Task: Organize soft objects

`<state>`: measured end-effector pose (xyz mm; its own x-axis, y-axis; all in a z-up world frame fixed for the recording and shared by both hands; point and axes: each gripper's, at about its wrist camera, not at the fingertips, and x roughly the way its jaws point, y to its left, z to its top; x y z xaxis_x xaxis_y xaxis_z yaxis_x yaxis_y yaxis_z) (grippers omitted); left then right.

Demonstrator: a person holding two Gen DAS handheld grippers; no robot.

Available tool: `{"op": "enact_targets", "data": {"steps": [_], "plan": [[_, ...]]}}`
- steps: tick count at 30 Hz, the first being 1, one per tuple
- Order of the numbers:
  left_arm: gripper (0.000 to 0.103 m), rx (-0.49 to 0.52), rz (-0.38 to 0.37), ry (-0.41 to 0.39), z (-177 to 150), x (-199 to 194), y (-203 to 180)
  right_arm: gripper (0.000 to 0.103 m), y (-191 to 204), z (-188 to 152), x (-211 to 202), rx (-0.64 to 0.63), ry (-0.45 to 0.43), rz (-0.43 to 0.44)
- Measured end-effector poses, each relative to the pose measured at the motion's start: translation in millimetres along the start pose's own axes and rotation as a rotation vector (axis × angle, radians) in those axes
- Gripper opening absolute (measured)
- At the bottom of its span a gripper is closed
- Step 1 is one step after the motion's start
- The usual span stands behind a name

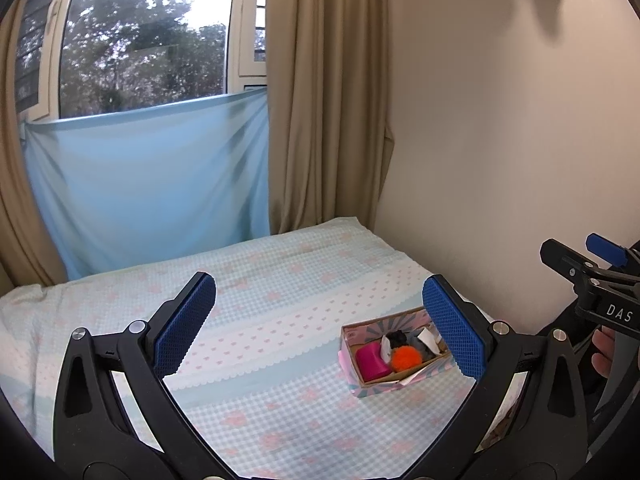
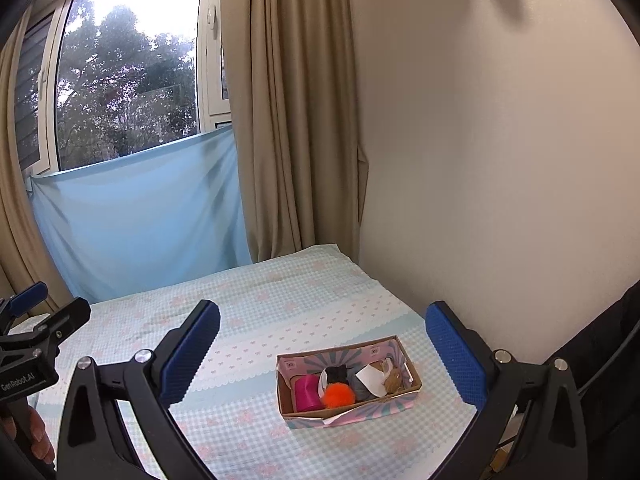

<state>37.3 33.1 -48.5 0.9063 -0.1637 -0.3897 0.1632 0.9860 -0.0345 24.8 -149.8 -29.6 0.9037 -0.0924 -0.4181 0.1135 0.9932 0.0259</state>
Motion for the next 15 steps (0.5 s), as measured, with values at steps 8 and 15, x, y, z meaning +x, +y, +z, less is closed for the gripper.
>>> {"op": "enact_targets", "data": {"steps": [8, 15], "plan": [[0.103, 0.025, 0.003, -0.007, 2.3, 1.9, -9.0, 0.102, -4.2, 3.6, 0.0, -0.001, -0.011, 0.001], [0.103, 0.042, 0.006, -0.013, 3.1, 2.7, -13.9, 0.102, -6.4, 5.2, 2.9, -0.001, -0.012, 0.002]]}}
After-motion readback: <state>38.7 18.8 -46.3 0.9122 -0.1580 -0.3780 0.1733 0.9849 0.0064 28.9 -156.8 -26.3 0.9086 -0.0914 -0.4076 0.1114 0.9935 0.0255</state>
